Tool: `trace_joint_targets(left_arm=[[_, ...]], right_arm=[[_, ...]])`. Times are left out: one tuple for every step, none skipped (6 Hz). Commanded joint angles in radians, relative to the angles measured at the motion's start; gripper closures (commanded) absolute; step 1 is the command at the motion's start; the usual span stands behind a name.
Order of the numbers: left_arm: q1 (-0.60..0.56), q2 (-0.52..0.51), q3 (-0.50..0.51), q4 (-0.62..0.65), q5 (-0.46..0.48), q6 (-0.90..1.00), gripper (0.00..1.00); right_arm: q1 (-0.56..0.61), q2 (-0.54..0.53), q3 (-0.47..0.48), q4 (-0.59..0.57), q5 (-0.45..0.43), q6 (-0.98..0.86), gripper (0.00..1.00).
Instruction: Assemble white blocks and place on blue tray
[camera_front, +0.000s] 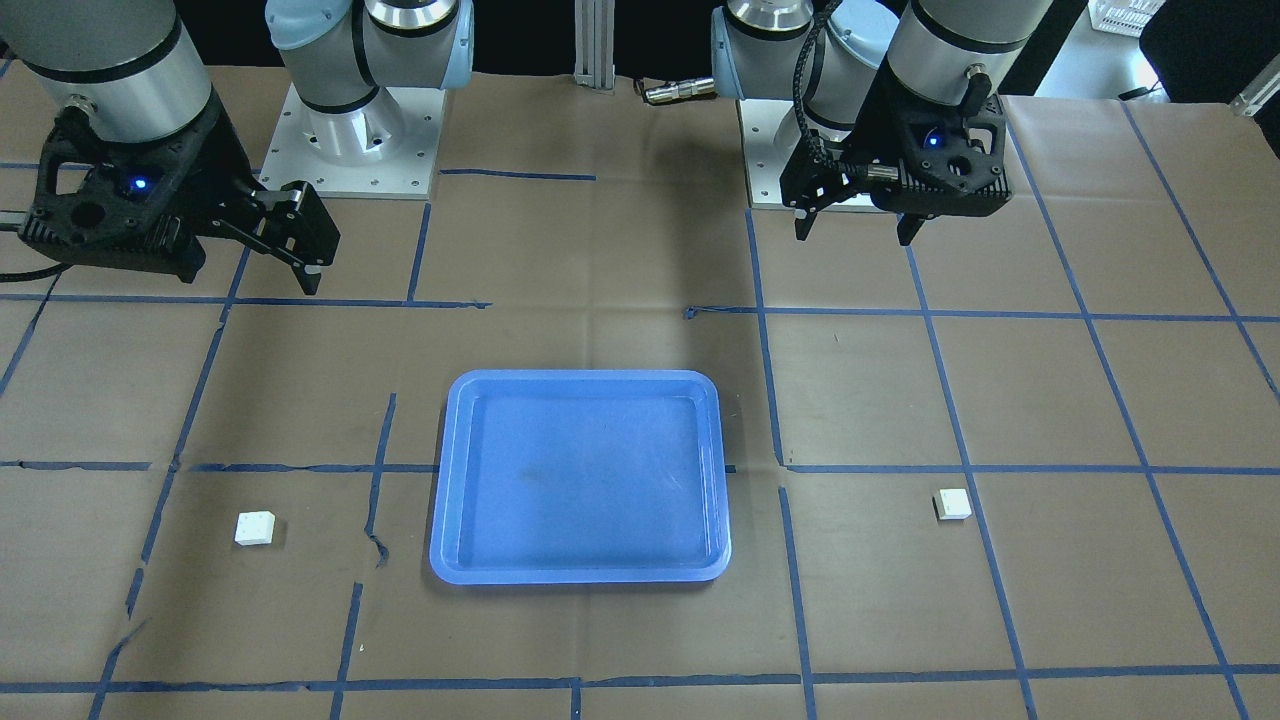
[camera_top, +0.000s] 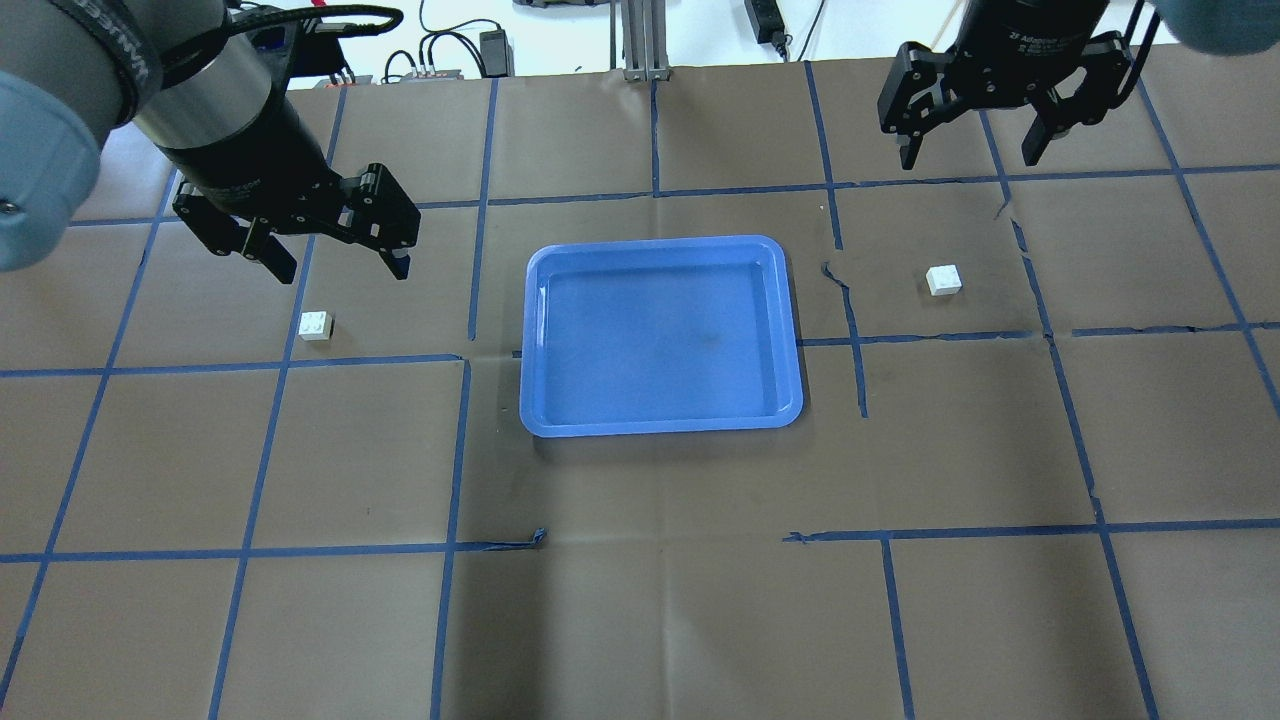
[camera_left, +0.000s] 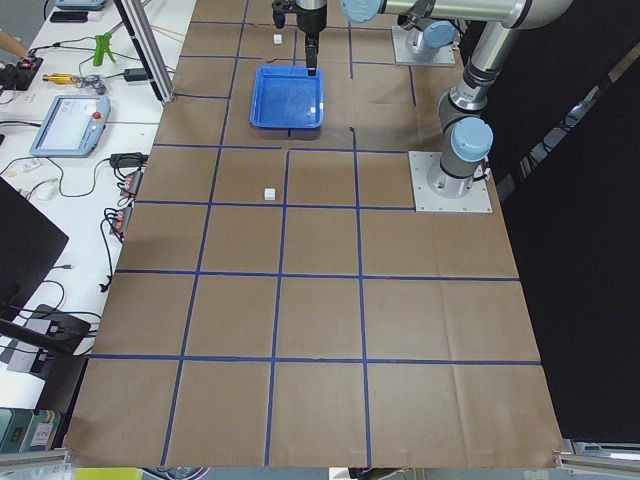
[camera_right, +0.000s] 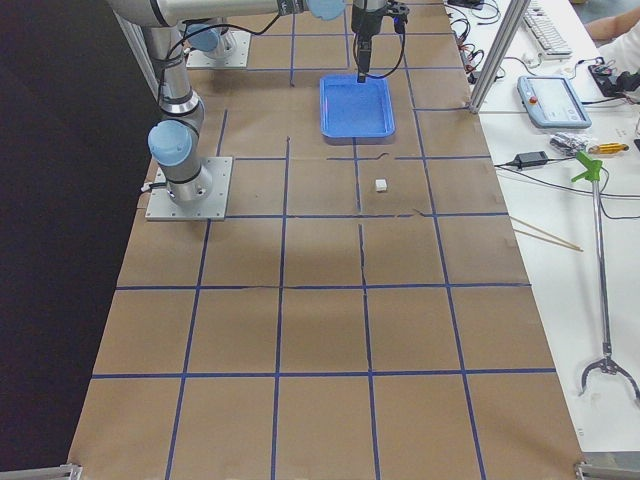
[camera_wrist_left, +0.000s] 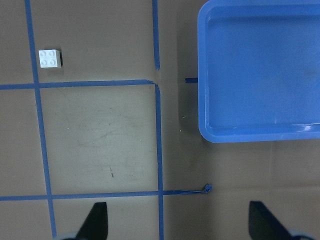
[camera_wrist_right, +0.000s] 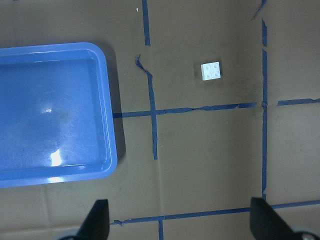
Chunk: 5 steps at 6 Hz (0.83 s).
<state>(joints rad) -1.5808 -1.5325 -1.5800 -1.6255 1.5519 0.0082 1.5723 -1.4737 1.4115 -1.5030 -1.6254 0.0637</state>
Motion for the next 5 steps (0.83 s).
trace_joint_targets(left_arm=[[0.001,0.000,0.000,-0.005,0.011,0.009,0.00],[0.002,0.000,0.000,-0.005,0.011,0.010,0.00],[0.004,0.002,0.006,-0.005,0.026,0.012,0.00],[0.004,-0.024,0.009,-0.005,0.061,0.028,0.00],[0.014,-0.023,0.030,-0.004,0.063,0.030,0.00]], right_arm=[[-0.003,-0.014,0.017,-0.017,0.002,-0.004,0.00],[-0.003,-0.011,0.014,-0.017,0.004,-0.004,0.00],[-0.003,-0.011,0.014,-0.017,0.016,-0.004,0.00],[-0.005,-0.011,0.015,-0.019,0.036,-0.004,0.00],[-0.006,-0.014,0.020,-0.017,0.029,-0.005,0.00]])
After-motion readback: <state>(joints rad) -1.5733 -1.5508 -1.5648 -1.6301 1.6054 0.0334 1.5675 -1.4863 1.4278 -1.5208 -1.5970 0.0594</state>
